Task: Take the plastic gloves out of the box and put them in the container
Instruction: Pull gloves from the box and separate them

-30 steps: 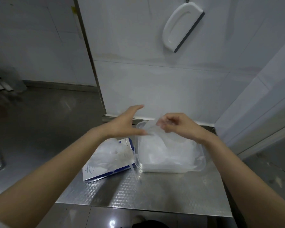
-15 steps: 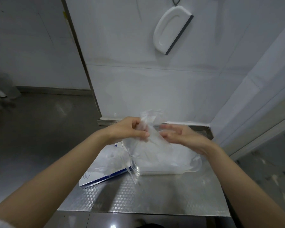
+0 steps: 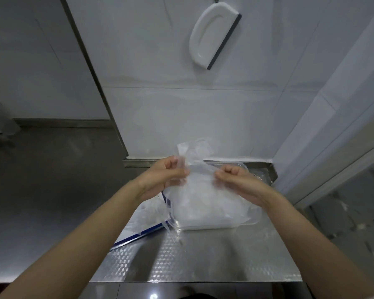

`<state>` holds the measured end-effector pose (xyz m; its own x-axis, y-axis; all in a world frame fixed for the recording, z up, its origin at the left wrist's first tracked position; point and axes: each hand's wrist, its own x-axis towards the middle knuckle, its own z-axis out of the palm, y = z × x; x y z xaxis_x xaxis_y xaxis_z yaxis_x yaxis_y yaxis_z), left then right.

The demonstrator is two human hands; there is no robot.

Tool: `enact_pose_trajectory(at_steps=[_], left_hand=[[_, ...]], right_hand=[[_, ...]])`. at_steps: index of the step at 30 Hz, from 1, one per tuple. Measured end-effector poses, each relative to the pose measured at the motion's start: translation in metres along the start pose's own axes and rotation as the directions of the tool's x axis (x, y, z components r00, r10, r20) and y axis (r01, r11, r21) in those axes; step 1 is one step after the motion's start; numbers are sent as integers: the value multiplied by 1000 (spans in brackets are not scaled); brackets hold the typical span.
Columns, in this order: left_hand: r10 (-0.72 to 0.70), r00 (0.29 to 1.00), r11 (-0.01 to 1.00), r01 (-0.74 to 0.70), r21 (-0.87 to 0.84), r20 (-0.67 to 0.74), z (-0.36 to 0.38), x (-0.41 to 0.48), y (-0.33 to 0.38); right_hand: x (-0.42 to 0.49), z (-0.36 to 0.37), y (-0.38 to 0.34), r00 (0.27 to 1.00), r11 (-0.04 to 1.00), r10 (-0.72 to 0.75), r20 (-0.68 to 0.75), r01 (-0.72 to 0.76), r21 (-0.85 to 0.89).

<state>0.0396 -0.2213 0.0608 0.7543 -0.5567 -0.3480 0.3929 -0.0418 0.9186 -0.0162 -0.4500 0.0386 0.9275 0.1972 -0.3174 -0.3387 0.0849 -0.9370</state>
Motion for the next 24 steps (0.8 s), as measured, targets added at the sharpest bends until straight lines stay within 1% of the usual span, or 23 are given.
enact_pose_trajectory(at_steps=[3, 4, 5, 7, 8, 10, 11, 12, 13, 14, 16, 18, 19, 21, 22, 24], left_hand=[[0, 983, 994, -20, -104, -184, 12, 9, -9], [-6, 970, 993, -22, -113, -244, 16, 11, -12], [-17, 952, 997, -8, -82, -307, 19, 14, -15], [-11, 897, 997, 45, 67, -443, 25, 20, -22], [25, 864, 985, 64, 160, -503, 27, 23, -26], [163, 809, 942, 42, 334, -564, 25, 28, -37], [228, 795, 912, 28, 410, -562, 23, 29, -42], [276, 794, 873, 29, 487, -541, 20, 30, -47], [311, 806, 822, 38, 568, -503, 17, 29, -51], [341, 820, 761, 46, 647, -460, 15, 30, -54], [390, 841, 622, 61, 781, -376, 12, 31, -60], [441, 838, 440, 109, 891, -321, 13, 33, -62], [473, 832, 354, 121, 928, -289, 14, 35, -63], [529, 830, 239, 56, 969, -178, 18, 36, -63], [528, 844, 179, 2, 984, -98, 20, 38, -63], [447, 894, 63, -71, 995, 35, 26, 43, -66]], right_hand=[[2, -15, -7, 996, 999, -15, -90, 18, 35], [3, -20, -8, 993, 999, -17, -118, 21, 29], [5, -22, -8, 989, 1000, -16, -146, 18, 10], [13, -24, -2, 975, 993, -19, -223, -8, -121], [19, -25, 5, 957, 976, -30, -290, -35, -213], [28, -24, 18, 891, 911, -113, -439, -84, -404], [32, -24, 26, 861, 856, -183, -474, -97, -507], [36, -24, 33, 846, 786, -252, -470, -105, -609], [38, -23, 39, 844, 713, -302, -443, -108, -692], [38, -22, 43, 854, 644, -321, -410, -121, -755], [37, -16, 46, 891, 480, -301, -340, -166, -861], [37, -11, 45, 922, 287, -279, -270, -189, -939], [37, -10, 44, 931, 225, -268, -247, -189, -956], [37, -9, 42, 948, 152, -246, -203, -169, -974], [37, -10, 42, 955, 130, -235, -183, -156, -979], [40, -13, 44, 956, 95, -245, -160, -141, -986]])
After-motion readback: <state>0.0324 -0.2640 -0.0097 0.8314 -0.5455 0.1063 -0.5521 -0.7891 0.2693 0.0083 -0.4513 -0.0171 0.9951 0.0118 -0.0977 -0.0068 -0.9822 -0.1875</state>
